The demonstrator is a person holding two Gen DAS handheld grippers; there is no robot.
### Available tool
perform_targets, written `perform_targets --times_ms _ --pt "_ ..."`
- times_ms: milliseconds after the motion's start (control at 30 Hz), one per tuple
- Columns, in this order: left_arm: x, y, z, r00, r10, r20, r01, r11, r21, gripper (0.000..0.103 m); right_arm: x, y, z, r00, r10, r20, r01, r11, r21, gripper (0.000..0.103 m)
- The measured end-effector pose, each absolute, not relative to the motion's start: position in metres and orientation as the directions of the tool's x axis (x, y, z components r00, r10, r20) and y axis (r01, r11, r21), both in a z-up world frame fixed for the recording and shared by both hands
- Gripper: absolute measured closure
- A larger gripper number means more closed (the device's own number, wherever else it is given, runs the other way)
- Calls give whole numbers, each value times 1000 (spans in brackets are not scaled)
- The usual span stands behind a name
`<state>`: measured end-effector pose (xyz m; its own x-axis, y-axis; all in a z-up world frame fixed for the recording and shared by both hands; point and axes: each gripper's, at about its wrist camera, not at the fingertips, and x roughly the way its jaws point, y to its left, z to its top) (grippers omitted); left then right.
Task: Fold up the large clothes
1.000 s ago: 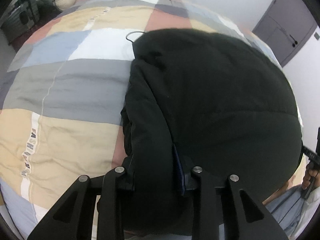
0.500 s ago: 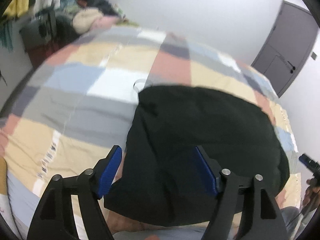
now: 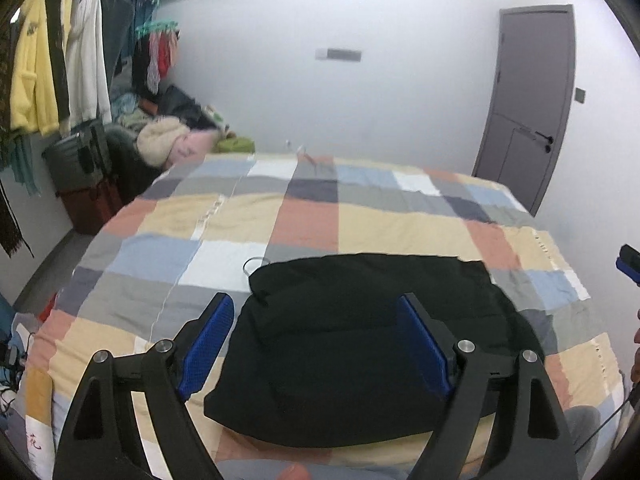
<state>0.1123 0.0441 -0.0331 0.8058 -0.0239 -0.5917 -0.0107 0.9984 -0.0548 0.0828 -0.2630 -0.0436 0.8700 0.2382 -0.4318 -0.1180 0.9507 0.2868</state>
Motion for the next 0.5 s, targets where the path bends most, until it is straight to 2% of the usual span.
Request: perform_targets --times_ms 200,500 --pt "74 13 -12 845 -38 -533 19 999 -40 19 50 -241 -26 912 228 -341 -156 962 226 0" --pt "33 -9 1 858 -84 -506 47 995 -84 19 18 -218 -25 934 233 -272 -185 964 191 0"
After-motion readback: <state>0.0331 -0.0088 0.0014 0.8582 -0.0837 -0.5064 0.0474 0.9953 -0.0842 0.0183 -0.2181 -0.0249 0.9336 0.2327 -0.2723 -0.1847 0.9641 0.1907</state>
